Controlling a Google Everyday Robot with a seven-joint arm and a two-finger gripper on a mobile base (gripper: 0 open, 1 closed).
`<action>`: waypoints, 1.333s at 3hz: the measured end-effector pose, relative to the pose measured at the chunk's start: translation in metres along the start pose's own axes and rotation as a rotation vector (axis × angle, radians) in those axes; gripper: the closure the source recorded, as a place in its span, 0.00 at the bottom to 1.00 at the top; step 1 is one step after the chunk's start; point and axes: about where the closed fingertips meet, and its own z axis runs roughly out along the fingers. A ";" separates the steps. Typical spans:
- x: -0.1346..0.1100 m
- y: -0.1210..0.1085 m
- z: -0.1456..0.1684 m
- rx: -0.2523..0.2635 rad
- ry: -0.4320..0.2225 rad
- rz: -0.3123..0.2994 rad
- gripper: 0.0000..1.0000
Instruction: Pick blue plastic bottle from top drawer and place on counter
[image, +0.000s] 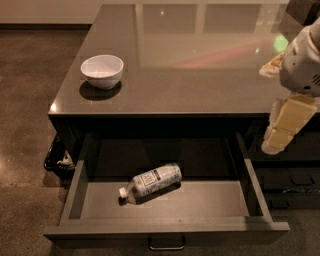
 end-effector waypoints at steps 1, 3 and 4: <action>-0.005 0.012 0.071 -0.091 -0.104 -0.023 0.00; -0.034 0.040 0.167 -0.186 -0.239 -0.046 0.00; -0.065 0.046 0.202 -0.231 -0.303 -0.095 0.00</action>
Offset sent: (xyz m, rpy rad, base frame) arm 0.0117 0.1304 -0.2544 0.4182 0.1886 0.2355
